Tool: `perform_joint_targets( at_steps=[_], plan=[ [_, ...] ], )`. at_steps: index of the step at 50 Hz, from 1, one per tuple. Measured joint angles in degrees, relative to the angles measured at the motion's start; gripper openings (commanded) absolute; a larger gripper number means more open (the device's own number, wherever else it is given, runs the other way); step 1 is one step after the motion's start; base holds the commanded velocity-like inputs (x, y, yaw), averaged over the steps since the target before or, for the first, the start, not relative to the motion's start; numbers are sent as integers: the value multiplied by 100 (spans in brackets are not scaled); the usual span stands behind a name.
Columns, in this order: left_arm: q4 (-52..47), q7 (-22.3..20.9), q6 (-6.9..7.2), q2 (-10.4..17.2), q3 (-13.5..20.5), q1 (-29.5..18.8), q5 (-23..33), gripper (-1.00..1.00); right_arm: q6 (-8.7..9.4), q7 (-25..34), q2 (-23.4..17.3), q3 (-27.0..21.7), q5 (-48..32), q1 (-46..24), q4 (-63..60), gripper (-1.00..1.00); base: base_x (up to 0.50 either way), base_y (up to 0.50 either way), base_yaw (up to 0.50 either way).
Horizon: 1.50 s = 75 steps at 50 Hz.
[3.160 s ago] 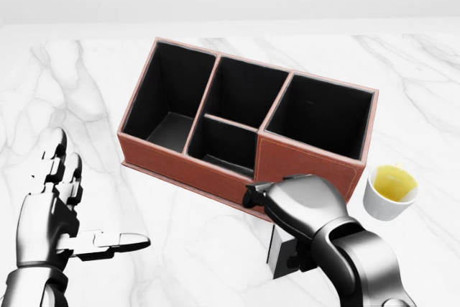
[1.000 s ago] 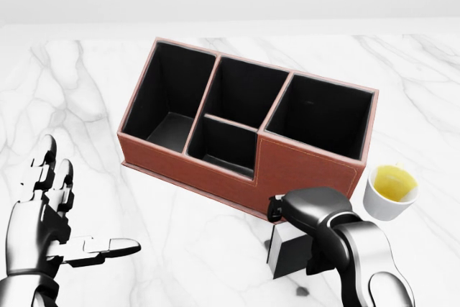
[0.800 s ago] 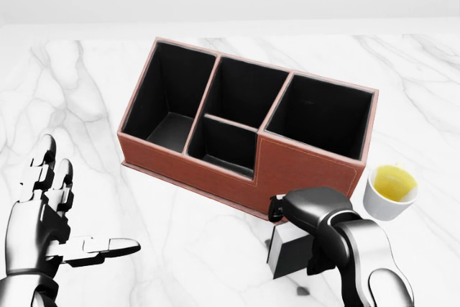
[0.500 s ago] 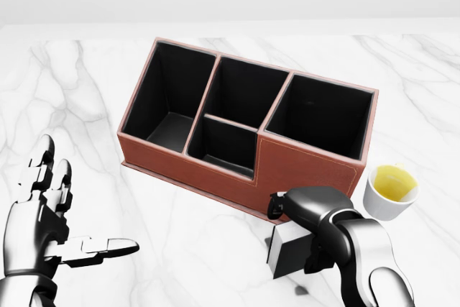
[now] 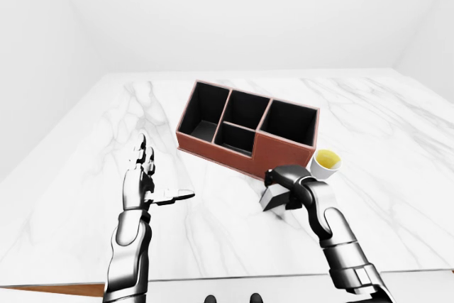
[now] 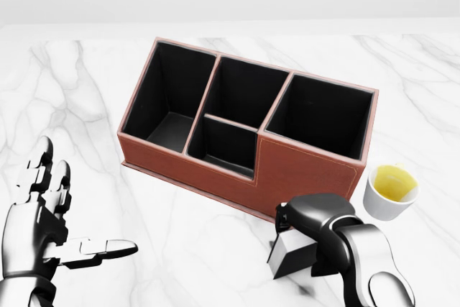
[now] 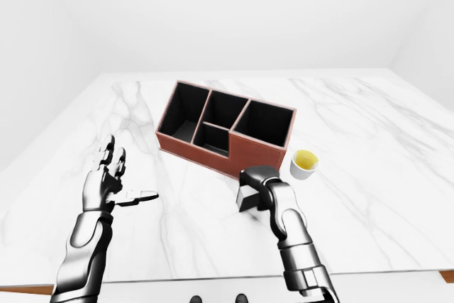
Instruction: Pick up the book and place it in the right compartment of the caddy.
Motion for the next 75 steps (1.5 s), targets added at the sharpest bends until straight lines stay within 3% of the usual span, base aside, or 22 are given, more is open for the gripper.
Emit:
perform_joint_targets(
  at_steps=[13, 17, 18, 19, 20, 33, 48, 75],
  plan=[
    [13, -14, -15, 3, 18, 10, -28, 100, -121, 1, -15, -4, -389, 184, 132, 8, 0, 0, 0],
    [21, -15, -19, 5, 22, 9, -34, 100, -99, 0, -4, -12, -375, 149, 126, -51, 0, 0, 0],
    [23, -15, -20, 5, 22, 7, -35, 100, -102, 1, 3, -7, -388, 143, 144, -58, 0, 0, 0],
    [24, -14, -20, 5, 21, 6, -36, 100, -108, 0, 9, 0, -407, 155, 158, -87, 0, 0, 0],
    [26, -14, -20, 6, 20, 4, -36, 100, -115, -2, 15, 7, -420, 170, 169, -100, 0, 0, 0],
    [12, -8, -5, 1, -4, -8, -28, 100, -187, 1, 108, 65, -446, 383, -139, -100, 0, 0, 0],
    [-75, -21, 25, -16, -16, 34, -26, 100, -248, 0, 265, 96, -252, 776, -1445, -100, 0, 0, 0],
    [-209, -23, 74, -55, -67, 80, 29, 100, -182, 2, 359, -12, 146, 1158, -3037, -100, 0, 0, 0]
  ],
)
